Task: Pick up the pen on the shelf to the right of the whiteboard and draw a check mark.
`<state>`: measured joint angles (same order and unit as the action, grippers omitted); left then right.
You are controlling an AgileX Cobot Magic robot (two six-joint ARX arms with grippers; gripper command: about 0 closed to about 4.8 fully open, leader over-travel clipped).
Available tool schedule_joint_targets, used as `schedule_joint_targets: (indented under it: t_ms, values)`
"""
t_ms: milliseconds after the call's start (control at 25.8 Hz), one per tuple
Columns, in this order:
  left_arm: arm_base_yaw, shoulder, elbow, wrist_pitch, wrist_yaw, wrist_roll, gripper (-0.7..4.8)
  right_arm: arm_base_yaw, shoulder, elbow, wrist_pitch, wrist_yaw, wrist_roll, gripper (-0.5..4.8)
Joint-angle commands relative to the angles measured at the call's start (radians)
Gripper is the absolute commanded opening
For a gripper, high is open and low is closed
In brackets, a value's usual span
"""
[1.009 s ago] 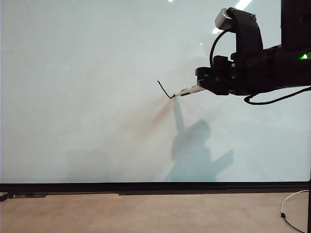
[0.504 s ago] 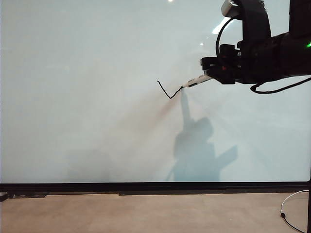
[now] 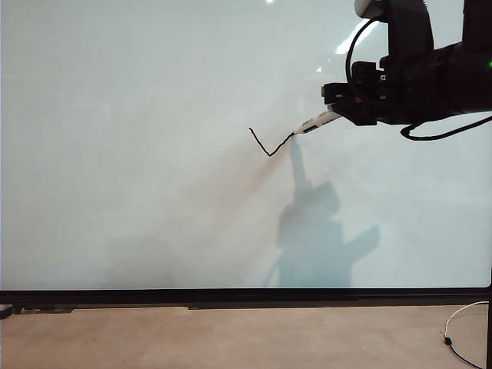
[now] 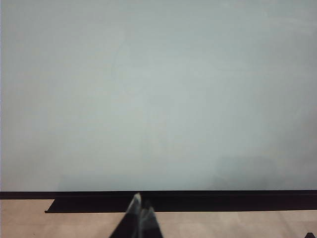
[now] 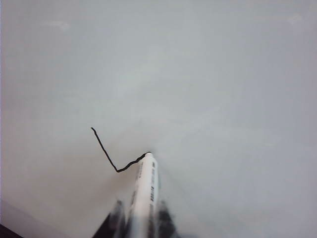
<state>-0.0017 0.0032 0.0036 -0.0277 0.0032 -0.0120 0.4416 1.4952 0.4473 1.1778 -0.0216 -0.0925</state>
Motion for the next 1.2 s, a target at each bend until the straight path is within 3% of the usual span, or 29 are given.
schedule_joint_targets:
  t_ms: [39,1202]
  values:
    - [0.0,0.0,0.003,0.006,0.0,0.004,-0.04,-0.023,-0.012,0.004,0.031,0.04,-0.005,-0.03]
    - [0.0,0.0,0.003,0.006,0.0,0.004,-0.04,-0.072,-0.139,0.004,-0.026,0.001,-0.047,-0.03]
